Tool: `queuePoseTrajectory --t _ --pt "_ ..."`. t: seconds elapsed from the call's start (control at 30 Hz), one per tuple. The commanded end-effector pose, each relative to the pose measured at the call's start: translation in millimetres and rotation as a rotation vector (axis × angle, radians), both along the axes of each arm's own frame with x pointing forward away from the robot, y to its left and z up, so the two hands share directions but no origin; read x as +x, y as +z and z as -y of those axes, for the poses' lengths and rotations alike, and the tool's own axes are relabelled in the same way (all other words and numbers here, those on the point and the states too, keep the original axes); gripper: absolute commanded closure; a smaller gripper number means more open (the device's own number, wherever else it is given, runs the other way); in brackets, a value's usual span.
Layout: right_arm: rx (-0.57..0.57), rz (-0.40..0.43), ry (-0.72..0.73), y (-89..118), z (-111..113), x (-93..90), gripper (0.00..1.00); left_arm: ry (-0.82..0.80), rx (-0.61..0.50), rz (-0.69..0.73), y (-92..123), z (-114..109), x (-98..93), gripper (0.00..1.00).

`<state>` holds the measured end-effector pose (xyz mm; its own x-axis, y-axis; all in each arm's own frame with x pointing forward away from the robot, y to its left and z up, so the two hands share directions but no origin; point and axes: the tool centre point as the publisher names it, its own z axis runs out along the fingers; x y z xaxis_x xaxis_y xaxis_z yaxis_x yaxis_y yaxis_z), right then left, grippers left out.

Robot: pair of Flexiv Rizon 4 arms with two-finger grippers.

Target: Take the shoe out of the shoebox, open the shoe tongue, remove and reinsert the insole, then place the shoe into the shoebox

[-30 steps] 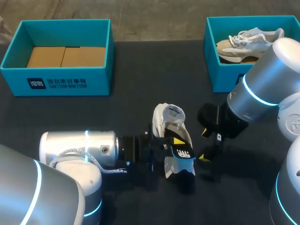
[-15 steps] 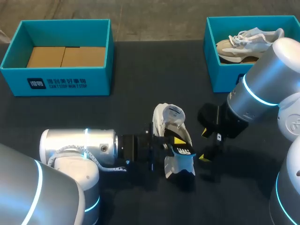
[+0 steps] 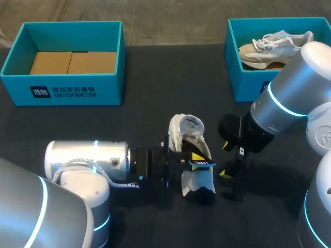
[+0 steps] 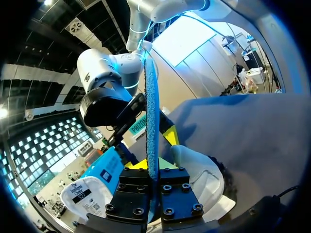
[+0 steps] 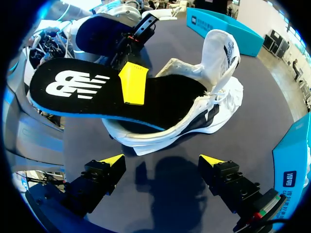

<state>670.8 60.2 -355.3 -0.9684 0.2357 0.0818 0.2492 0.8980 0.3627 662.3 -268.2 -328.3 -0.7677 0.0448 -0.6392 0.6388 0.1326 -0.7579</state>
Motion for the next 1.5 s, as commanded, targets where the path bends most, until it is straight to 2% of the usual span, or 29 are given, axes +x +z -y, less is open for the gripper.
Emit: queuePoseTrajectory --t 0.03,0.47,1.03,1.1,1.13,1.5 --pt "-0.002 0.002 -0.001 -1 0 -1.1 0.0 0.013 0.012 0.005 -3 6 3.4 1.0" --pt "-0.002 0.002 -0.001 -1 0 -1.1 0.0 0.048 0.062 0.018 -19 3 15.8 1.0" --pt "-0.002 0.002 -0.001 -1 0 -1.1 0.0 0.09 0.093 0.011 -23 -4 20.7 1.0" --pt "-0.002 0.002 -0.001 -1 0 -1.1 0.0 0.087 0.086 0.009 -22 -4 19.1 0.87" --pt "-0.002 0.002 -0.001 -1 0 -1.1 0.0 0.083 0.083 0.007 -21 -4 17.9 0.84" --pt "-0.002 0.002 -0.001 -1 0 -1.1 0.0 0.022 0.025 -0.015 -8 -5 4.9 0.84"
